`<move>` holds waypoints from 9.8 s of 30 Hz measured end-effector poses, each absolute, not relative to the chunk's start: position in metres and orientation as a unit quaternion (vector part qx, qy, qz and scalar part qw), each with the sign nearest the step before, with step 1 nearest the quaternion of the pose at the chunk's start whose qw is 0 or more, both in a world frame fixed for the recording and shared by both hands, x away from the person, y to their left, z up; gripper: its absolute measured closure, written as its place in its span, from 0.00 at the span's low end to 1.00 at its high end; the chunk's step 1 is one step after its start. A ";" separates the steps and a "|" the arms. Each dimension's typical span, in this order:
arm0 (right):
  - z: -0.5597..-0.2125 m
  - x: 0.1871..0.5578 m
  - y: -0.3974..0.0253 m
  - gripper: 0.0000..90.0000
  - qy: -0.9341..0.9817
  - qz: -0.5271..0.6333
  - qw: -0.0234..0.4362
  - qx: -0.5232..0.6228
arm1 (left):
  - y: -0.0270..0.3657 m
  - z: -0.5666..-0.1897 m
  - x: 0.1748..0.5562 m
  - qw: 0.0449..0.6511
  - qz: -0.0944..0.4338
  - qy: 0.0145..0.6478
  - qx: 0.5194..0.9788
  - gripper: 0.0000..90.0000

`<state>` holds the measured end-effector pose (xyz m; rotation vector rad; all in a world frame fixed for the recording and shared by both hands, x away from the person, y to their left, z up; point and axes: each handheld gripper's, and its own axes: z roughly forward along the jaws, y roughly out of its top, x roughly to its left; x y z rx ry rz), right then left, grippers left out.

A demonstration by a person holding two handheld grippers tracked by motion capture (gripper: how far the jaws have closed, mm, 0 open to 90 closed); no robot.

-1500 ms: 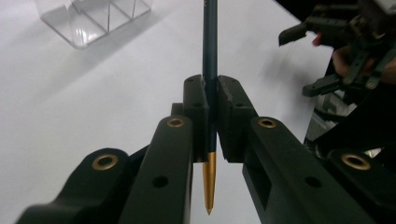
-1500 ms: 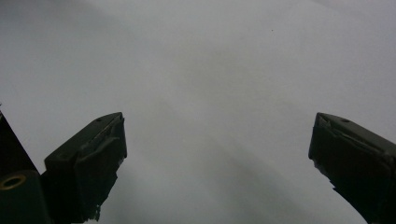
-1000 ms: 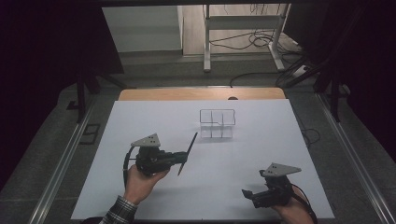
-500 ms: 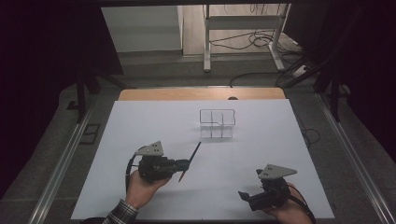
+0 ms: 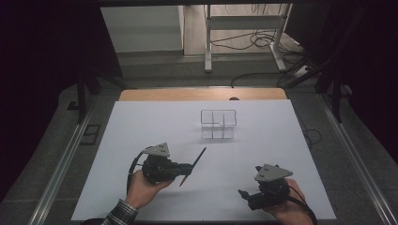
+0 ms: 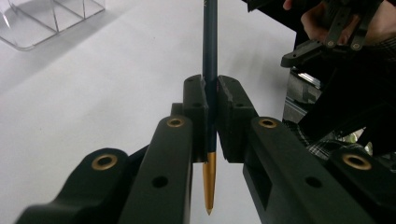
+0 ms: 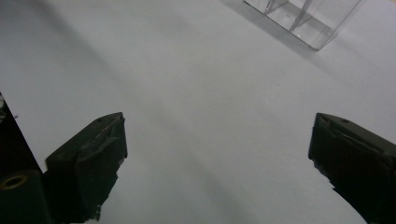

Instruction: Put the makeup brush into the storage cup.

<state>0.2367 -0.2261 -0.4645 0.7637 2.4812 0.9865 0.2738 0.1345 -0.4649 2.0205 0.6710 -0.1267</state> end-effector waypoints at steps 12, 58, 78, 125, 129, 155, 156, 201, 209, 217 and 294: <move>-0.458 0.232 -0.209 0.12 0.894 0.328 0.214 0.216 | 0.125 -0.466 0.278 0.455 -0.072 0.271 0.845 0.93; -0.453 0.232 -0.152 0.40 0.889 0.208 0.408 -0.024 | 0.102 -0.475 0.286 0.388 -0.128 0.262 0.874 0.93; -0.461 0.229 -0.127 0.53 0.875 0.180 0.437 -0.103 | 0.092 -0.478 0.285 0.376 -0.140 0.266 0.876 0.93; -0.471 0.234 -0.127 0.95 0.910 0.151 0.369 -0.111 | 0.115 -0.460 0.284 0.461 -0.007 0.294 0.837 0.20; -0.471 0.236 -0.131 0.95 0.915 0.151 0.361 -0.100 | 0.122 -0.459 0.284 0.473 0.000 0.311 0.825 0.15; -0.455 0.262 -0.159 0.94 0.911 0.333 0.184 0.161 | 0.139 -0.464 0.278 0.555 0.016 0.362 0.748 0.21; -0.455 0.262 -0.160 0.94 0.907 0.343 0.176 0.169 | 0.139 -0.464 0.279 0.561 0.009 0.361 0.745 0.23; -0.435 0.269 -0.163 0.69 0.843 0.461 0.063 0.270 | 0.103 -0.475 0.281 0.562 -0.082 0.317 0.759 0.93; -0.421 0.275 -0.158 0.72 0.834 0.483 0.059 0.261 | 0.096 -0.474 0.279 0.549 -0.075 0.310 0.773 0.93; -0.412 0.283 -0.143 0.77 0.832 0.495 0.056 0.246 | 0.094 -0.474 0.278 0.544 -0.073 0.309 0.777 0.93; -0.381 0.360 -0.142 0.93 0.805 0.525 0.096 0.259 | 0.144 -0.480 0.231 0.490 0.041 0.357 0.794 0.03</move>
